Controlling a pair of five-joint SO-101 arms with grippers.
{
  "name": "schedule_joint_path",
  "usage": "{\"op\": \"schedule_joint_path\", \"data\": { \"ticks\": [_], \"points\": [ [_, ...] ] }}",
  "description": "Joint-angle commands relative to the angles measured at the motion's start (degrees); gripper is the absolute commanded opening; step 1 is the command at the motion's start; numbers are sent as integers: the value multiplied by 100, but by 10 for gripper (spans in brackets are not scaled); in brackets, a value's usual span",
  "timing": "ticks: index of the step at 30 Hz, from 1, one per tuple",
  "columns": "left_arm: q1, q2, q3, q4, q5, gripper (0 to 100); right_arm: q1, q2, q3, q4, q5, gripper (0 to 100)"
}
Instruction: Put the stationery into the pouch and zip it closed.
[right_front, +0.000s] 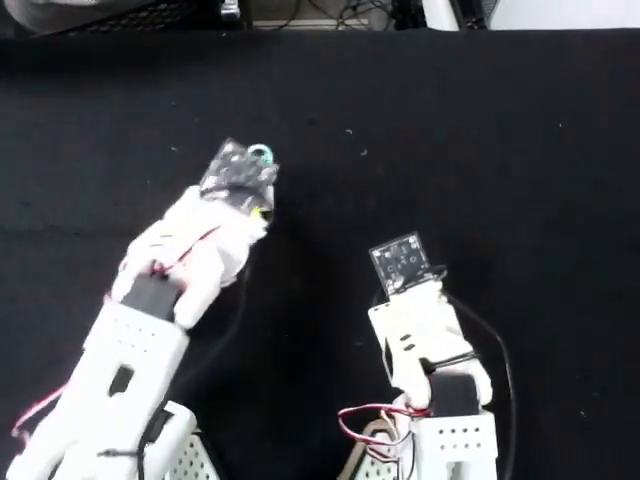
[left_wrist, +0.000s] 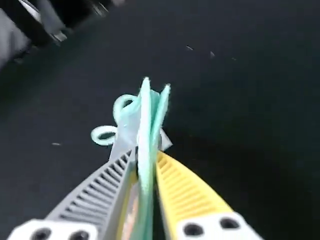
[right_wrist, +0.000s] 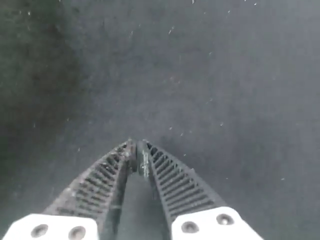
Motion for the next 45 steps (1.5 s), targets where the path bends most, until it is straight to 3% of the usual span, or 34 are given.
{"op": "schedule_joint_path", "data": {
  "ticks": [1,4,8,17,22,26,29,39,45],
  "points": [
    [338,835,-1007,-18,273,45,62,-48,22,0,-35,12],
    [479,1486,-1613,246,571,150,62,-40,22,9,-35,12],
    [734,2004,-2519,1495,1327,284,44,-40,22,0,-26,12],
    [884,1635,-3899,3648,1574,289,44,-40,22,-18,-44,12],
    [708,686,-3820,4765,1160,245,44,-40,22,-26,-62,12],
    [110,-334,-3248,4774,941,17,44,-75,22,-35,-62,12],
    [-444,-1108,-2431,4782,897,77,44,-92,22,-35,-62,12],
    [-2686,-3103,119,4352,615,30,35,-92,22,0,-35,12],
    [-3046,-4334,1376,4316,615,33,35,-48,22,132,-26,12]
  ]
}}
